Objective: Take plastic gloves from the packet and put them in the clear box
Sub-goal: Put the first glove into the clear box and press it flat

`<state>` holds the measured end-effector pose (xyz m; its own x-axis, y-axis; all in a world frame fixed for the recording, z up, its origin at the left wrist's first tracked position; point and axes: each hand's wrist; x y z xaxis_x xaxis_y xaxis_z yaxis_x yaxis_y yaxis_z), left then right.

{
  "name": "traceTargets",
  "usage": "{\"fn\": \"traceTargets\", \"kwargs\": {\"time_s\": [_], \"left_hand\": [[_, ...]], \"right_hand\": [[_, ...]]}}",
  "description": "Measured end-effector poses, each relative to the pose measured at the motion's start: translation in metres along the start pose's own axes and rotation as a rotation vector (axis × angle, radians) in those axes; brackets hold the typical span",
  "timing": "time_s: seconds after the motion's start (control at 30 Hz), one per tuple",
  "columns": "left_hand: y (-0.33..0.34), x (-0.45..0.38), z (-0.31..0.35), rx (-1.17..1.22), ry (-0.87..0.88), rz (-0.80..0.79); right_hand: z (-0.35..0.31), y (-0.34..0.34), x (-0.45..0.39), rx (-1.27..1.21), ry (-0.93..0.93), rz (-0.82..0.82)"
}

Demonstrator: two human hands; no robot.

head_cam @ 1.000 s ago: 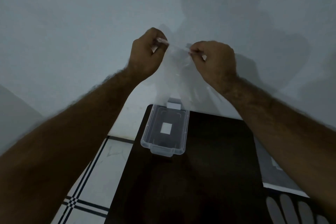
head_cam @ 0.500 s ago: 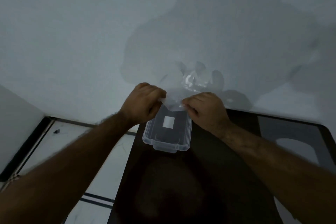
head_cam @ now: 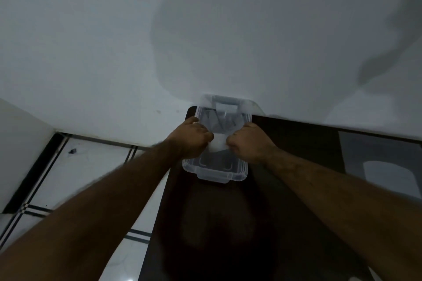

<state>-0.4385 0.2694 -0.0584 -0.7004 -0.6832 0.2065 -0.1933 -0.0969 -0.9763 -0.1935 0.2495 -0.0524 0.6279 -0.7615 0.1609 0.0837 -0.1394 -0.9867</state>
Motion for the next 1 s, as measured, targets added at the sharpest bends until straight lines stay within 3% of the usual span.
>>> {"fn": "traceTargets", "kwargs": {"time_s": [0.17, 0.37, 0.53, 0.7, 0.83, 1.0], "left_hand": [[-0.003, -0.013, 0.003, -0.051, -0.056, -0.22], [-0.004, -0.021, 0.009, -0.072, 0.076, -0.421], [-0.005, -0.021, 0.005, -0.063, 0.154, -0.539], [-0.006, -0.021, -0.005, -0.074, 0.158, -0.462], [-0.004, -0.023, -0.004, -0.141, 0.088, -0.45], [0.001, -0.03, -0.002, -0.231, -0.008, -0.427]], "right_hand": [[-0.003, 0.008, -0.008, 0.086, -0.081, -0.138], [0.003, 0.007, -0.02, 0.028, -0.147, -0.398], [0.012, 0.003, -0.032, -0.076, -0.145, -0.453], [0.008, 0.006, -0.038, 0.085, -0.12, -0.349], [-0.002, 0.009, -0.045, 0.134, 0.024, -0.487], [-0.016, 0.008, -0.045, 0.106, 0.144, -0.458]]}}
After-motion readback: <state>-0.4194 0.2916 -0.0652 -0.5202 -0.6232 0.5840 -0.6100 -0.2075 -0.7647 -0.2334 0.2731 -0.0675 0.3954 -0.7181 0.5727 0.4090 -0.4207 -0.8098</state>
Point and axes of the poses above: each hand's wrist, its own x-axis away from the middle knuckle, its own y-axis out of the palm, z = x × y, and after that the axes turned 3 degrees about -z, right-handed
